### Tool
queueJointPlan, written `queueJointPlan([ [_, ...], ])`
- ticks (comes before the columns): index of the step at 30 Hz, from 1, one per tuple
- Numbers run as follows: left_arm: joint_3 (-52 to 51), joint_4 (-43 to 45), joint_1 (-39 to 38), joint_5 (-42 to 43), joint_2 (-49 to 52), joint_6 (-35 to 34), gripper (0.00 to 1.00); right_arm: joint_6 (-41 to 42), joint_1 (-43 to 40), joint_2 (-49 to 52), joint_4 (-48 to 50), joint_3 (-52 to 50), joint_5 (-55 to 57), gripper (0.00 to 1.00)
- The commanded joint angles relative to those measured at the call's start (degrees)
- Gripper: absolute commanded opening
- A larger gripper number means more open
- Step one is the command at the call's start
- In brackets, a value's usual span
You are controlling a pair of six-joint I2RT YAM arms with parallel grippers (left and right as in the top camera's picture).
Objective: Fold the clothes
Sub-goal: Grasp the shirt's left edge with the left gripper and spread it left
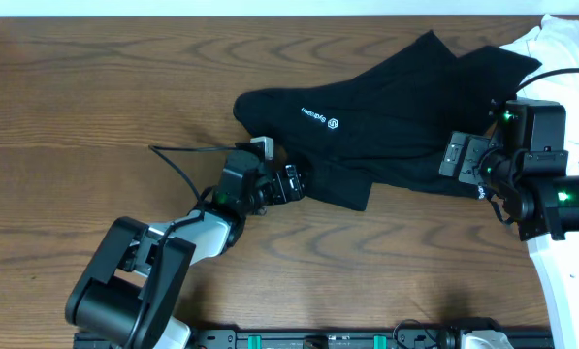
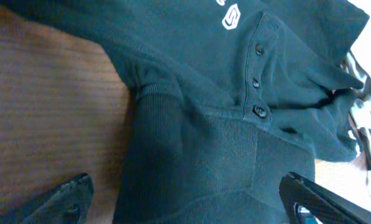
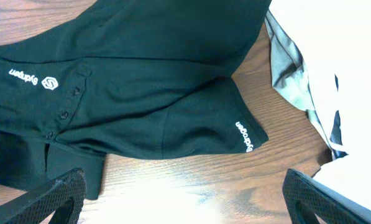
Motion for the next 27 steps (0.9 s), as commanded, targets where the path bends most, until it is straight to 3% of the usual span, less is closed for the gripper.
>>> queueJointPlan([
  [1, -1.01, -1.64, -1.11, -3.85, 3.21, 0.81, 0.93, -0.74, -0.33, -0.26, -0.37, 0.24, 0.57, 0.99],
  [4, -1.01, -1.09, -1.51, -5.60, 3.28, 0.85, 0.72, -0.72, -0.33, -0.26, -0.90, 0.24, 0.57, 0.99],
  [8, -1.01, 0.17, -1.49, -6.25, 3.28, 1.01, 0.33, -0.72, -0.33, -0.26, -1.09, 0.24, 0.59, 0.99],
  [12, -1.01, 0.28, -1.49, -7.28, 3.28, 1.14, 0.08, -0.74, -0.33, -0.26, -1.07, 0.24, 0.59, 0.99],
  [19, -1.03, -0.98, -0.70, -7.28, -0.52, 6.60, 0.06, -0.76, -0.33, -0.26, -1.07, 0.24, 0.68, 0.99],
  [23, -1.03, -10.86, 3.28, -7.30, -9.42, 9.09, 0.06, -0.79, -0.48, -0.26, -1.09, 0.24, 1.51, 0.99],
  [27, -1.03, -23.58, 12.04, -7.32, -19.85, 12.92, 0.06, -0.79, -0.70, -0.26, -1.31, 0.24, 1.70, 0.99],
])
